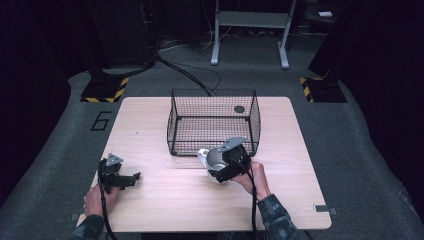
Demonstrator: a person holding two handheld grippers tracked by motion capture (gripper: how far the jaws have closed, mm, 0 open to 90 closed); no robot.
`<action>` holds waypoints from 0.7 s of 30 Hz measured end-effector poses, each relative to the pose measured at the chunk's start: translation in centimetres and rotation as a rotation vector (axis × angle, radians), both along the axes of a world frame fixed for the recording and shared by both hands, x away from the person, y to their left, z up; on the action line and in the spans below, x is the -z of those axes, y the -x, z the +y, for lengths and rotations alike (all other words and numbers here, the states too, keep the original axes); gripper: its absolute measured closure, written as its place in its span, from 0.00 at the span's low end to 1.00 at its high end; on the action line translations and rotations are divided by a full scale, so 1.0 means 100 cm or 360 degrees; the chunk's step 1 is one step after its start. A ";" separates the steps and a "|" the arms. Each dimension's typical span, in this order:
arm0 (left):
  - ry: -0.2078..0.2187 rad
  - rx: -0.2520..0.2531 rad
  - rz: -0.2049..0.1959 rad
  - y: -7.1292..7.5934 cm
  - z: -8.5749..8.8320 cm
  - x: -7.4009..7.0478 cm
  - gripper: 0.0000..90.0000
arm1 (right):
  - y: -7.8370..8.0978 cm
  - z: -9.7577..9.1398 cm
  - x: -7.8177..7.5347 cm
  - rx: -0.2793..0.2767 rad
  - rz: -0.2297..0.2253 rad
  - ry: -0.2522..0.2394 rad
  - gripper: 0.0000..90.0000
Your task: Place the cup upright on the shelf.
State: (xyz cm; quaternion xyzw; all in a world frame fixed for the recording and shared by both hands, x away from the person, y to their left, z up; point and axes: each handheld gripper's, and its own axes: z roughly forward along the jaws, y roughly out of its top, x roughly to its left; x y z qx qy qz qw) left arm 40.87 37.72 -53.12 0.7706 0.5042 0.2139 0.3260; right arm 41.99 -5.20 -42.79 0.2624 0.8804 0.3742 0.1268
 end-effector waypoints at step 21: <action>0.0000 0.0000 0.0000 0.000 0.000 0.000 0.00 | -0.001 -0.009 -0.022 0.0015 -0.0008 -0.0031 0.07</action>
